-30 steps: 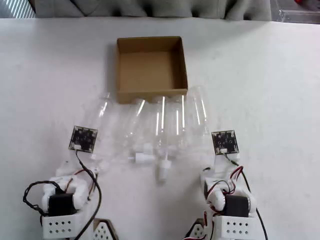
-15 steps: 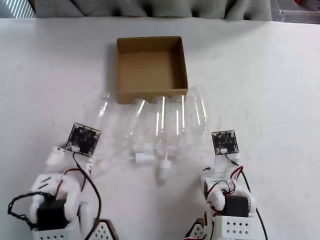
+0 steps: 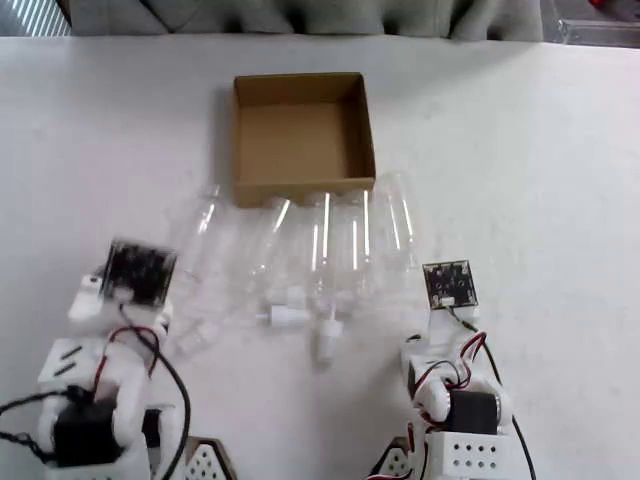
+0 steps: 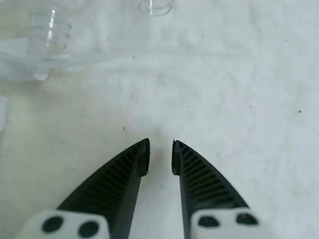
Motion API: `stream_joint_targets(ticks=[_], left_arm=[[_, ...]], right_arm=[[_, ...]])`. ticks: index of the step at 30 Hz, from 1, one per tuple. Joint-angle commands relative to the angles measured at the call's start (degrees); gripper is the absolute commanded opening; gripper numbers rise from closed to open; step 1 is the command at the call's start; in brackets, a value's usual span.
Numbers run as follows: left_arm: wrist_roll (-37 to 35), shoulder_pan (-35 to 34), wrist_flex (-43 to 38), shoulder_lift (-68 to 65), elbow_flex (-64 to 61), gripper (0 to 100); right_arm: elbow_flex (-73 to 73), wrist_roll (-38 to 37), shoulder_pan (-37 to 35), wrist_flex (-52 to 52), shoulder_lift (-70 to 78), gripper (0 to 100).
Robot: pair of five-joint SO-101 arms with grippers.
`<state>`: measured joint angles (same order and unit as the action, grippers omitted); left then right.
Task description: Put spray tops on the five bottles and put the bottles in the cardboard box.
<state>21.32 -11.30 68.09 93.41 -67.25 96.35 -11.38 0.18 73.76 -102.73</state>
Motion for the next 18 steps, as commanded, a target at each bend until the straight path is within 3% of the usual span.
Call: stream_joint_targets(ticks=[1,12,18], left_arm=[[-1.1,-0.2,-2.6,-20.3,11.6,2],[-1.1,1.7,9.3,-54.1,33.1,3],[-1.1,8.7,10.8,-60.5,37.5,17]], right_arm=[[0.5,-0.5,0.0,-1.1,-0.3,5.7],[0.5,-0.5,-0.1,-1.1,-0.3,5.7],[0.5,-0.5,-0.1,-1.1,-0.3,5.7]])
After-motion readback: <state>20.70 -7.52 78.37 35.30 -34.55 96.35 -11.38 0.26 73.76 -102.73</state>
